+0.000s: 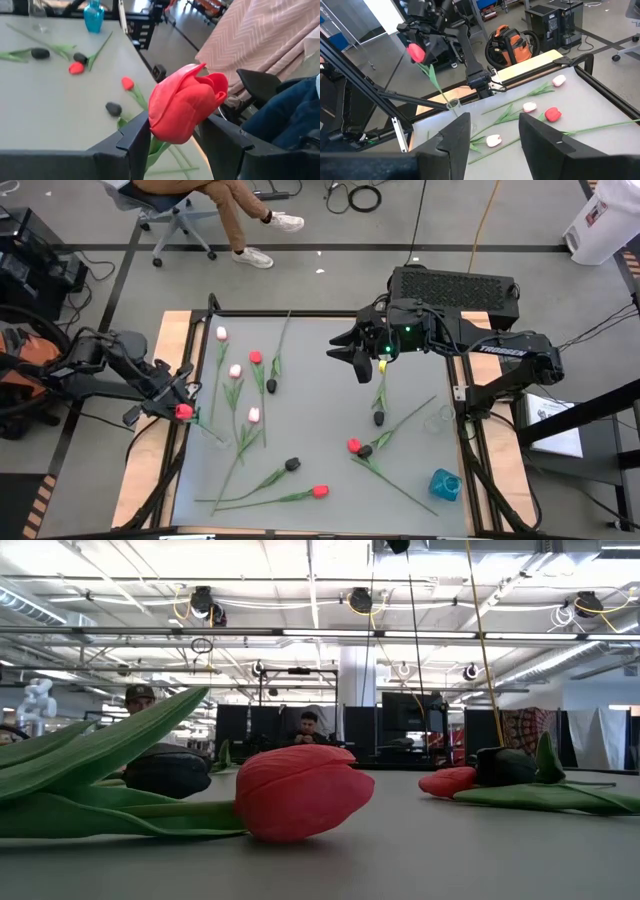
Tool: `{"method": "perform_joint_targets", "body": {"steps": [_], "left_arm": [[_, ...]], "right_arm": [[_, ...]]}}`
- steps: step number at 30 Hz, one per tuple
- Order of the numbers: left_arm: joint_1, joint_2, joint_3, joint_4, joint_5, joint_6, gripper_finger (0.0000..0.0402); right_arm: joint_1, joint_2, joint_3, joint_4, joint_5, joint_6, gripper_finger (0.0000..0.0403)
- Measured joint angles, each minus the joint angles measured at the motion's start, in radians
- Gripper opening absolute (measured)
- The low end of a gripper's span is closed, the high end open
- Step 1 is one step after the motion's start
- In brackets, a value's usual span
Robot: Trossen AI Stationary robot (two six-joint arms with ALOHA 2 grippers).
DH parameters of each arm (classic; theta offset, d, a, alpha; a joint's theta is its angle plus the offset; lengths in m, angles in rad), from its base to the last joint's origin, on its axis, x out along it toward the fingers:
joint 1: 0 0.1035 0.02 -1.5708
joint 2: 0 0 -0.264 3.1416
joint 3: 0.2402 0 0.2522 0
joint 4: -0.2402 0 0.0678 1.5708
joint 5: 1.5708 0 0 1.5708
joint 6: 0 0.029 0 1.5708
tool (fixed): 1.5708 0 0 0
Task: Sort flowers into vase by color
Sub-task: Put the top right red tulip into the left transparent vase
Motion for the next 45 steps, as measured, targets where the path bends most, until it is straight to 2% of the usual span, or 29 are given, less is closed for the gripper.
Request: {"method": "perform_joint_targets", "body": {"steps": [13, 45], "left_arm": [[0.0, 0.0, 0.0, -0.082, -0.071, 0.008, 0.017], [0.0, 0.0, 0.0, -0.069, -0.086, 0.0, 0.017]], "right_arm": [[0.0, 0.0, 0.0, 0.0, 0.0, 0.0, 0.016], [0.0, 0.0, 0.0, 0.0, 0.0, 0.0, 0.016]]}}
